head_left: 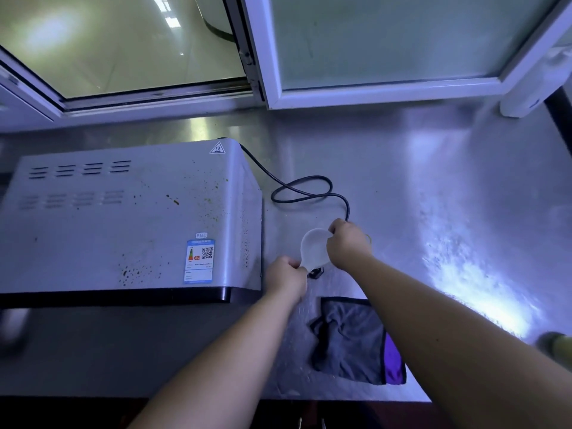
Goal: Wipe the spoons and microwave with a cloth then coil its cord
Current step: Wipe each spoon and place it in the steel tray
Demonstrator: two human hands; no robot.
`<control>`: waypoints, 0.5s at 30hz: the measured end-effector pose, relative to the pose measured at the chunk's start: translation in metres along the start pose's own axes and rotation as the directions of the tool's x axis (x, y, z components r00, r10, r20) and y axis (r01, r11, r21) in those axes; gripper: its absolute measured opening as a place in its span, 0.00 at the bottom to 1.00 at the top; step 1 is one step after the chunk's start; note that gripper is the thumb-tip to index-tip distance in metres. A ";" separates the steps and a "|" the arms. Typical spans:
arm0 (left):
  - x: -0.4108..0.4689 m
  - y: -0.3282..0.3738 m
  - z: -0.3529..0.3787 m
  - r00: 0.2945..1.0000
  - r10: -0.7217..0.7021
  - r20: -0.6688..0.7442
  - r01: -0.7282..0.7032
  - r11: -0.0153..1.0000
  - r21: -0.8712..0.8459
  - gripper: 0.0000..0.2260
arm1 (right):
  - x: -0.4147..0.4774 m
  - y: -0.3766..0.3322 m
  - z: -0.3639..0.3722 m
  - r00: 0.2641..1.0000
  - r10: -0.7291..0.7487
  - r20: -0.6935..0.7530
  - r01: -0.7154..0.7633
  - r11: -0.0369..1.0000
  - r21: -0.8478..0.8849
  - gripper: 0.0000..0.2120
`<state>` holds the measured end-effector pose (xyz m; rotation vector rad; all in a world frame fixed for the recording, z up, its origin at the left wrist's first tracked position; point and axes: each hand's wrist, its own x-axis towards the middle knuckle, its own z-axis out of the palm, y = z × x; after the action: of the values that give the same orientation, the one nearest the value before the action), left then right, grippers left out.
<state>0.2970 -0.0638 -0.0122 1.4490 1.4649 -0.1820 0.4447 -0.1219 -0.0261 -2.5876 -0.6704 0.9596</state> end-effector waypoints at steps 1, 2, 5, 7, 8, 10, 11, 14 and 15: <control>-0.003 -0.001 -0.001 1.000 0.013 0.008 -0.013 1.000 0.012 0.06 | -0.006 0.002 -0.002 1.000 -0.001 -0.005 0.001 1.000 0.005 0.17; -0.008 -0.003 -0.003 1.000 0.020 0.020 -0.020 1.000 0.017 0.06 | -0.012 0.004 -0.004 1.000 -0.004 -0.006 0.004 1.000 0.012 0.16; -0.023 -0.009 -0.007 0.998 0.050 0.034 -0.051 0.999 0.016 0.07 | -0.030 0.009 -0.008 1.000 -0.010 -0.003 0.010 1.000 0.013 0.17; -0.032 -0.017 -0.010 0.997 0.071 0.034 -0.071 0.997 0.027 0.08 | -0.043 0.011 -0.007 1.000 -0.024 -0.004 0.024 1.000 -0.005 0.19; -0.037 -0.021 -0.012 0.997 0.073 0.038 -0.074 0.997 0.029 0.08 | -0.050 0.011 -0.006 1.000 -0.030 0.000 0.030 0.999 -0.021 0.19; -0.044 -0.033 -0.017 0.996 0.077 0.046 -0.078 0.996 0.036 0.06 | -0.063 0.011 -0.001 0.999 -0.029 0.015 0.030 0.998 -0.048 0.17; -0.047 -0.040 -0.020 0.996 0.076 0.048 -0.077 0.996 0.034 0.04 | -0.070 0.011 0.001 1.000 -0.025 0.018 0.026 0.998 -0.059 0.16; -0.062 -0.063 -0.033 0.995 0.066 0.076 -0.069 0.997 0.041 0.01 | -0.091 0.008 0.014 0.999 -0.028 0.032 0.031 0.994 -0.101 0.13; -0.068 -0.072 -0.039 0.994 0.068 0.083 -0.072 0.996 0.051 0.02 | -0.099 0.007 0.020 0.999 -0.033 0.041 0.037 0.993 -0.114 0.12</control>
<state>0.2013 -0.0994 0.0169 1.5166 1.3505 -0.2357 0.3674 -0.1766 0.0089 -2.6518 -0.8007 0.9910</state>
